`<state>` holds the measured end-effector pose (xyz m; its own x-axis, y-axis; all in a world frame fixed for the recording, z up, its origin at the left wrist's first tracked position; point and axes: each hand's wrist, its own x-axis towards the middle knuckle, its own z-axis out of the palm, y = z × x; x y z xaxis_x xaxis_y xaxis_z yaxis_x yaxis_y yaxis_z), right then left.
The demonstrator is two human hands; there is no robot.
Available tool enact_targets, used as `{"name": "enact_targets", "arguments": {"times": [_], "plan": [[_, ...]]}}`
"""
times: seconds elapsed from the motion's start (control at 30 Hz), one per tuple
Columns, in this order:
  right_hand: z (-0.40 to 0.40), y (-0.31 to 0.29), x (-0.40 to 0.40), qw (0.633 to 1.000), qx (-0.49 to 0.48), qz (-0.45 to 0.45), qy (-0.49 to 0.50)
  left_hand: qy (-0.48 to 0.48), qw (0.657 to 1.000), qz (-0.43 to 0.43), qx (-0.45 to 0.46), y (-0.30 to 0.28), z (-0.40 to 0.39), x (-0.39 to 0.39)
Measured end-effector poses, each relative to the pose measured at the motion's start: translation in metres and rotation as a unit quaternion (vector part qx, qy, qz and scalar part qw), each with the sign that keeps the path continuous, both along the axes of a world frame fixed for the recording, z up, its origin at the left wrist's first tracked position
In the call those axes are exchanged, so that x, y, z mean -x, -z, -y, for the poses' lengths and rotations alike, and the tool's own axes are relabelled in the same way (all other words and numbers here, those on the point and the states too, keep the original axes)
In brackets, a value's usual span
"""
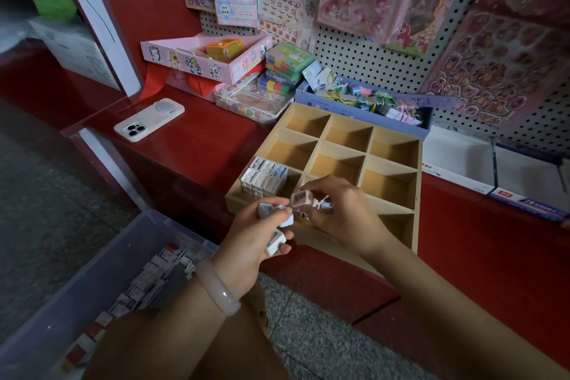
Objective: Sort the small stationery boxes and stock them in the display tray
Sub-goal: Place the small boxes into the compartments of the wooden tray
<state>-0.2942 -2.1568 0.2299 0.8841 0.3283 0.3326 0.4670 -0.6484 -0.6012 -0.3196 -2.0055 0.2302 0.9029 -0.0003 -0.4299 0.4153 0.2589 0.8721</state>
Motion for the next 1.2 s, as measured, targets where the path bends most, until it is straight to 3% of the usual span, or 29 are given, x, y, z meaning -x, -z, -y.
{"name": "enact_targets", "arguments": {"times": [0.27,0.53,0.73,0.97,1.2], "plan": [[0.000,0.005,0.003,0.999,-0.013,-0.040,0.008,0.056,0.998,-0.028,-0.005,0.000,0.004,0.003],[0.029,0.007,-0.014,0.961,0.247,-0.095,0.079,0.017,0.999,-0.035,0.020,0.000,0.000,-0.002],[0.015,0.009,-0.020,0.922,0.373,-0.048,0.087,0.021,0.999,-0.032,0.029,0.000,0.001,-0.001],[0.028,0.003,-0.020,0.932,0.345,-0.103,0.048,0.010,0.999,-0.031,0.032,0.004,-0.005,-0.004],[0.019,0.001,-0.026,0.903,0.406,-0.134,0.045,0.024,0.999,-0.020,0.038,0.008,-0.003,-0.002]]}}
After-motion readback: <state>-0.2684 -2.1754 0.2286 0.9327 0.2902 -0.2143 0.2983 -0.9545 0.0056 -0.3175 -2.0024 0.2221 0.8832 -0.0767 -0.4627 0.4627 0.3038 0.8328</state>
